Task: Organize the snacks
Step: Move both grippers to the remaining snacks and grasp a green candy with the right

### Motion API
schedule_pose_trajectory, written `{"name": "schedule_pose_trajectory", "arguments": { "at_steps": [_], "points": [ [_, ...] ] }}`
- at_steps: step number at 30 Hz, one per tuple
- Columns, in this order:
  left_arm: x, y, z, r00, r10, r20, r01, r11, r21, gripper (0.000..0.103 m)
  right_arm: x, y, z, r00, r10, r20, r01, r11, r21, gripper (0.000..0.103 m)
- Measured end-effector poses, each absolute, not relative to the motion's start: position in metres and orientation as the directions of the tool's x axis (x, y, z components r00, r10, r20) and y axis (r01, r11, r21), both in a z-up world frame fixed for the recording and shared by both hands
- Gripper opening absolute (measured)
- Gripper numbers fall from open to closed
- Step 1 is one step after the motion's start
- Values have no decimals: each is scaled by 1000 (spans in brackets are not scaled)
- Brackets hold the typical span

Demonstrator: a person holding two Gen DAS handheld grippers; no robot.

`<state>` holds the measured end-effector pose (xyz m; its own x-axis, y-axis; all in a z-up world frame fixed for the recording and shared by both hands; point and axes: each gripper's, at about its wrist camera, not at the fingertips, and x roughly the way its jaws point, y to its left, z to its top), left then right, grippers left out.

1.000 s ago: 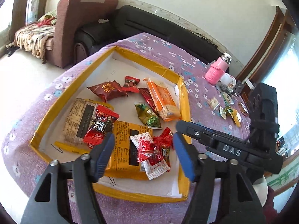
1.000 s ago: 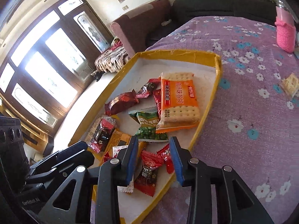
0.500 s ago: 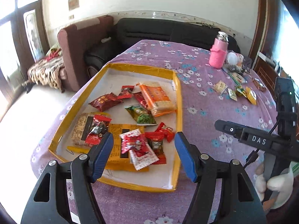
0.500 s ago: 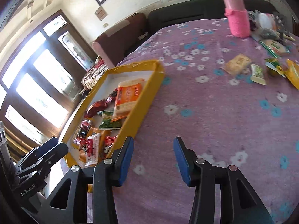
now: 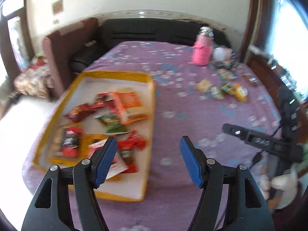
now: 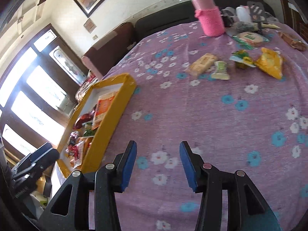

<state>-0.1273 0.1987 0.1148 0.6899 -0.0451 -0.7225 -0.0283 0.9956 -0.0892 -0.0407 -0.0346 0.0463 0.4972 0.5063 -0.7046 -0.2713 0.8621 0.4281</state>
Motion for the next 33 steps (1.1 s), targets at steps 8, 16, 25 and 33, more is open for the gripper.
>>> {"name": "schedule_pose_trajectory", "arguments": {
  "at_steps": [8,16,25,33],
  "points": [
    [-107,168,94,612,-398,-683,186,912,-365,67,-8,-142,57,626,304,-718,-3,922,388,53],
    [-100,165,84,579,-411,-704,235,911,-339,67,64,-154,54,630,289,-721,52,910,411,53],
    [-91,184,73,573,-392,-720,178,917,-358,67,113,-60,25,545,255,-798,-68,963,262,52],
    [-73,179,87,569,-401,-718,202,914,-351,67,98,-61,17,559,255,-789,-55,961,272,19]
  ]
}}
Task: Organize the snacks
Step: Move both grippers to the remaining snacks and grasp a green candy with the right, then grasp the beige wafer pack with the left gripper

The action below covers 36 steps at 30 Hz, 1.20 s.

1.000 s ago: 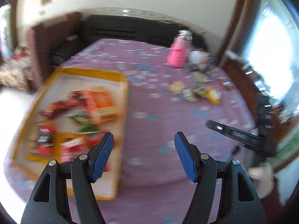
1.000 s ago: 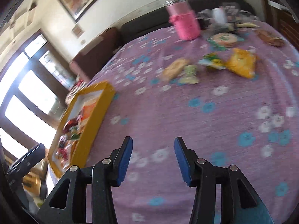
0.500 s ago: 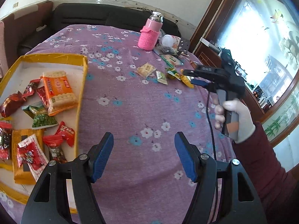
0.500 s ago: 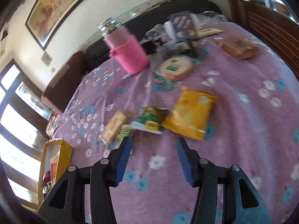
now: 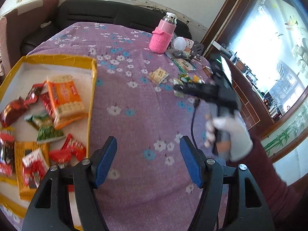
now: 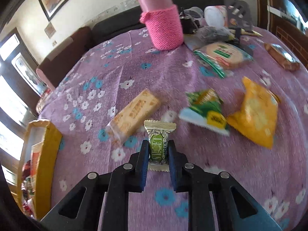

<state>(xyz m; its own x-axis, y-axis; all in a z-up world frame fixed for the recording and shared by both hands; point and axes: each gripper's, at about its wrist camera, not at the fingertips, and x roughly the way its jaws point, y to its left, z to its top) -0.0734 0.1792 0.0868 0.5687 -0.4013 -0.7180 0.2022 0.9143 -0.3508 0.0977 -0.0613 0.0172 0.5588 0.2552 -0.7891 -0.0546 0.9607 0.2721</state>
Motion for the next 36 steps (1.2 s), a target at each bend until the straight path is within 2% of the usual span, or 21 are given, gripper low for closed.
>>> {"name": "schedule_pose_trajectory", "arguments": {
  "at_steps": [5,12,18,24,30,32,36],
  "points": [
    [-32,144,86,546,-360,-756,252,932,-261,67,52,-102,33,607,337,-720,-46,919,391,19],
    [47,87,62,487,-366,-793,328,918,-222,67,31,-143,32,652,398,-645,-43,869,492,20],
    [104,47,53,491,-302,-817,434,898,-71,66,34,-150,27,610,496,-619,-56,805,590,20],
    [149,35,32,468,-290,-835,446,893,-60,58,38,-149,20,589,507,-629,-43,797,602,20],
    [160,30,20,484,-240,-842,464,885,14,53,40,-144,18,586,503,-635,-51,805,591,20],
    [159,26,22,482,-238,-843,464,886,15,33,42,-143,17,583,499,-642,-53,811,582,20],
    [151,24,22,473,-243,-847,465,885,6,31,44,-141,16,578,498,-646,-55,814,579,20]
  ]
}}
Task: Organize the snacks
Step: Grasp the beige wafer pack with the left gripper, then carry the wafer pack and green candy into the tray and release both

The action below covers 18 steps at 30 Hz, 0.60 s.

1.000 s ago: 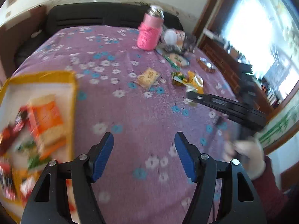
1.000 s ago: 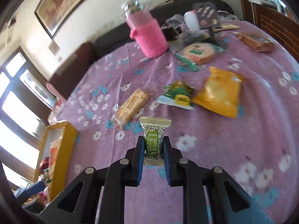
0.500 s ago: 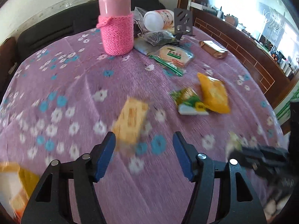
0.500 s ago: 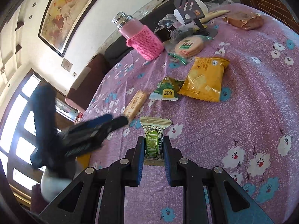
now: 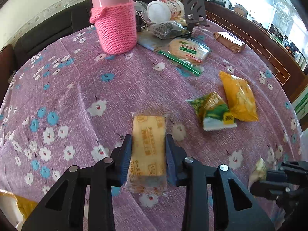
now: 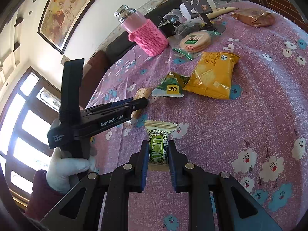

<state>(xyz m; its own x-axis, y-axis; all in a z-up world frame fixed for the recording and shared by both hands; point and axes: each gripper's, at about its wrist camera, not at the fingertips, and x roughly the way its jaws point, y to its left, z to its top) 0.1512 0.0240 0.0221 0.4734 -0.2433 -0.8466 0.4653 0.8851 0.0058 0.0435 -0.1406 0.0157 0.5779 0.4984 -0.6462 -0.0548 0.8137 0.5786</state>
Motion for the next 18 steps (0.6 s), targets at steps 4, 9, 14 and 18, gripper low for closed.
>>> {"name": "schedule_pose_trajectory", "arguments": {
  "at_steps": [4,9,14,18],
  "points": [
    [126,38,29,477,-306,-824,438,896,-79,31,44,-142,16,580,506,-639,-59,808,587,20],
    [71,65,49,508,-360,-782,392,906,-162,31,39,-139,21,586,524,-618,-89,799,594,20],
    [5,116,79,596,-342,-727,271,937,-219,31,33,-127,25,582,545,-604,-136,797,588,20],
    [-47,172,100,679,-276,-680,158,960,-232,31,25,-113,30,575,558,-598,-183,800,571,20]
  ]
}}
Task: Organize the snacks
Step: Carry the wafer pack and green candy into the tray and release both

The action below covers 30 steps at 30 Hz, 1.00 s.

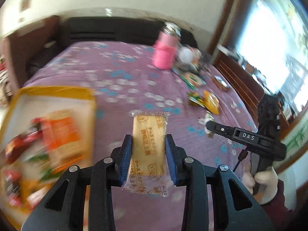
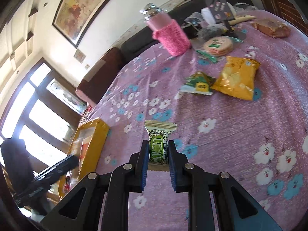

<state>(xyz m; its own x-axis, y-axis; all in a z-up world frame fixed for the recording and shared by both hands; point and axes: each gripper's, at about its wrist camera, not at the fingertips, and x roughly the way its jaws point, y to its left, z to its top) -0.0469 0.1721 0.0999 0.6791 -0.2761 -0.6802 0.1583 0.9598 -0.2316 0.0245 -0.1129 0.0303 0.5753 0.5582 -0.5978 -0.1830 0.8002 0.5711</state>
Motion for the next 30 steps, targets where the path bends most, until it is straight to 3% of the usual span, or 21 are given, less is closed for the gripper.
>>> {"name": "schedule_pose_trajectory", "arguments": {
  "at_steps": [8,16,30],
  "points": [
    [-119,289,114,770,-151,-620,-66,947,-313,32,4,-66,37,594,472,-651,-236,876,421,20],
    [-145,346,90,786,-85,-612,-169,923,-346,32,-31,17,81,531,568,-628,-403,822,403,19],
    [-88,377,56,715,-128,-688,-201,904,-377,32,-2,176,52,260,647,-717,-477,732,487,19]
  ]
}}
